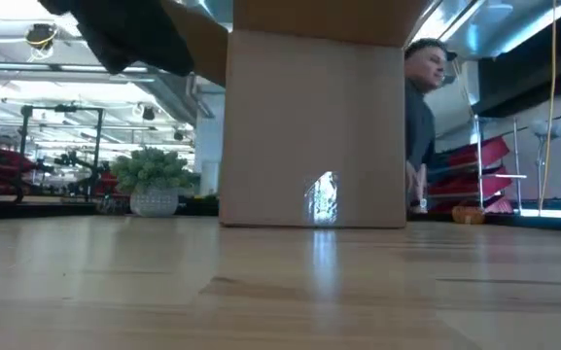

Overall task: Wrap mug
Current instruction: Put the wrapped orange mug into the box

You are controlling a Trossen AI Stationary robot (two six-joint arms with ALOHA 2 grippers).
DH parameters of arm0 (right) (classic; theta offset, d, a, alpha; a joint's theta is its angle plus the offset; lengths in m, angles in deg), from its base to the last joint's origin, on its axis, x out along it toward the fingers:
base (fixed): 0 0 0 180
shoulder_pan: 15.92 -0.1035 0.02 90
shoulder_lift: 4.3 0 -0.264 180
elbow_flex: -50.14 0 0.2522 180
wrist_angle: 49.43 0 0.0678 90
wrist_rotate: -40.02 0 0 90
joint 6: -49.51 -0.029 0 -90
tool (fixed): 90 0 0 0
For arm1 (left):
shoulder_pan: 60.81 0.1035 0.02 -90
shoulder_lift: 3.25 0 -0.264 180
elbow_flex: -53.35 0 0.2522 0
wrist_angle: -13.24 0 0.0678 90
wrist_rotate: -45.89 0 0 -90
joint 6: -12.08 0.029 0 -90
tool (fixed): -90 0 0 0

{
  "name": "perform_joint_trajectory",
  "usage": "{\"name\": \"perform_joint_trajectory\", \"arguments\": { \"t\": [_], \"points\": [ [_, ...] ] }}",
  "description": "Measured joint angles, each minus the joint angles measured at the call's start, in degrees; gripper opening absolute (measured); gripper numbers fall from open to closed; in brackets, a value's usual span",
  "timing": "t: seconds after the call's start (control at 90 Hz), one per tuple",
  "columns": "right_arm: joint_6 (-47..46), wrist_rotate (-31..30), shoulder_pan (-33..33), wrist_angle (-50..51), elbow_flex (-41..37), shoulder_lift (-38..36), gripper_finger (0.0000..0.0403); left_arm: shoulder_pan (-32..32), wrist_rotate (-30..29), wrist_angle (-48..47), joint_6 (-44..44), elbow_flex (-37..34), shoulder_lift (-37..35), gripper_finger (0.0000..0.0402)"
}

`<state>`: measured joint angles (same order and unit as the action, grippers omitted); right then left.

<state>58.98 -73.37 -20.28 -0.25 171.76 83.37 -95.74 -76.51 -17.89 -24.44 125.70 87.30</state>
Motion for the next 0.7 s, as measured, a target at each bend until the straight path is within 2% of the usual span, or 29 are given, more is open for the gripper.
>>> {"name": "perform_joint_trajectory", "arguments": {
  "t": [0.133, 0.289, 0.478, 0.7],
  "points": [
    [-1.99, 5.03, 11.05, 3.84, 1.11, 3.13, 0.0007, 2.21, -0.94, -6.35, 1.12, 0.00, -3.60, 0.0000],
    [-4.58, 14.71, 20.50, 9.86, 1.18, 7.79, 0.0007, 4.89, -1.03, -10.53, 4.11, 0.00, -6.29, 0.0000],
    [-4.71, 16.95, 24.64, 15.73, 1.16, 14.02, 0.0007, 7.47, -0.17, -12.37, 7.82, 0.00, -6.57, 0.0000],
    [-4.72, 21.52, 25.44, 17.37, 1.18, 22.27, 0.0007, 9.03, 0.58, -12.34, 10.16, 0.00, -6.57, 0.0000]
  ]
}}
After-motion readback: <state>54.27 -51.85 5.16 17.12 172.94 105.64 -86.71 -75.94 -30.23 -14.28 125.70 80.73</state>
